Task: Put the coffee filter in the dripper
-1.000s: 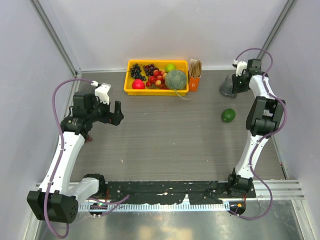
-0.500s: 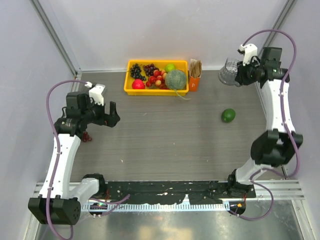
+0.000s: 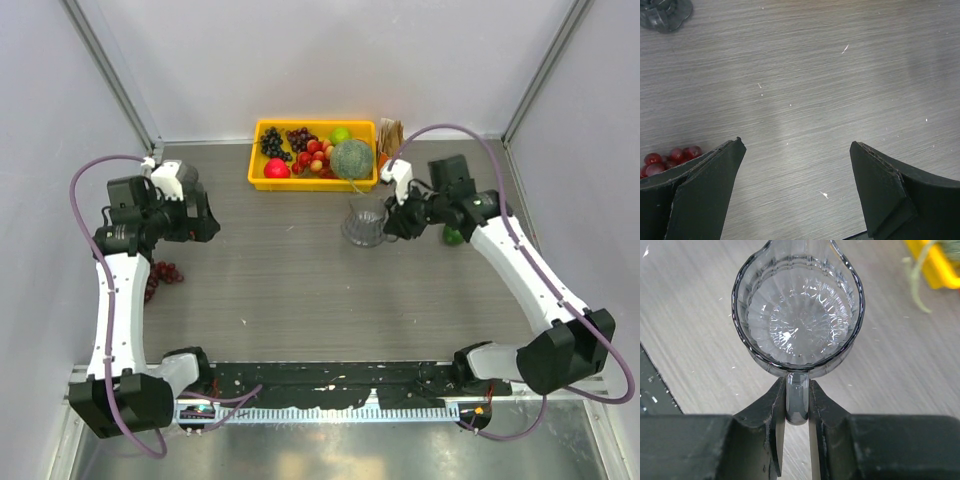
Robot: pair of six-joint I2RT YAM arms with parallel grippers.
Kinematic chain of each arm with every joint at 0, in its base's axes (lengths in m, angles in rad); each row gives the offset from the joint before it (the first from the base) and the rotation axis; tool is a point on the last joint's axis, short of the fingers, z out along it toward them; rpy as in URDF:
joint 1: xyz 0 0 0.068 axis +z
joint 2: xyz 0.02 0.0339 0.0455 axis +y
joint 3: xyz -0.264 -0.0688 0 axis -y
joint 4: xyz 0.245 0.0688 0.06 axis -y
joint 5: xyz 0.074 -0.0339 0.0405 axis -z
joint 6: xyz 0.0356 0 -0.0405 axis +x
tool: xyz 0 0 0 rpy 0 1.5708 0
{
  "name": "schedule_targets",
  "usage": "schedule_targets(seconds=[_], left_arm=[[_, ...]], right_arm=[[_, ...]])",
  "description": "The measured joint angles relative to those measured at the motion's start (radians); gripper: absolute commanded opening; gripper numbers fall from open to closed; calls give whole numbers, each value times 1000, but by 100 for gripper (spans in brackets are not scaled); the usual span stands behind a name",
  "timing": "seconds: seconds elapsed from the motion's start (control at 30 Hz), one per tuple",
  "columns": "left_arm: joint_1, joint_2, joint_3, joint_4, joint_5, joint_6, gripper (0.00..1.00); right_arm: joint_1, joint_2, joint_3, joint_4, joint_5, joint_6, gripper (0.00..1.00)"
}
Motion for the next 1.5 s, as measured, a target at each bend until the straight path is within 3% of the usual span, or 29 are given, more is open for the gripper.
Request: schedule_targets(seconds=[0.27, 0.53, 1.2, 1.27, 1.3, 1.37, 1.43, 1.5], left_arm=[[15, 34, -5, 2, 3, 0, 99], [15, 55, -40, 5, 2, 1, 99], [22, 76, -47, 19, 3, 5, 99], [22, 76, -48, 23, 4, 5, 99], [22, 76, -49, 23, 5, 5, 99], [22, 76, -49, 23, 9, 5, 100], [22, 76, -49, 24, 11, 5, 100], [22, 76, -49, 24, 12, 5, 99]], right_arm=[[187, 68, -162, 162, -2, -1, 5], [292, 223, -202, 330, 45, -21, 5], [319, 349, -250, 568, 249, 34, 6], [321, 342, -262, 581, 254, 39, 24], [322, 338, -268, 584, 256, 42, 49], [323, 328, -273, 575, 259, 52, 74], [323, 321, -273, 555, 258, 63, 83], [323, 308, -276, 537, 256, 68, 86]])
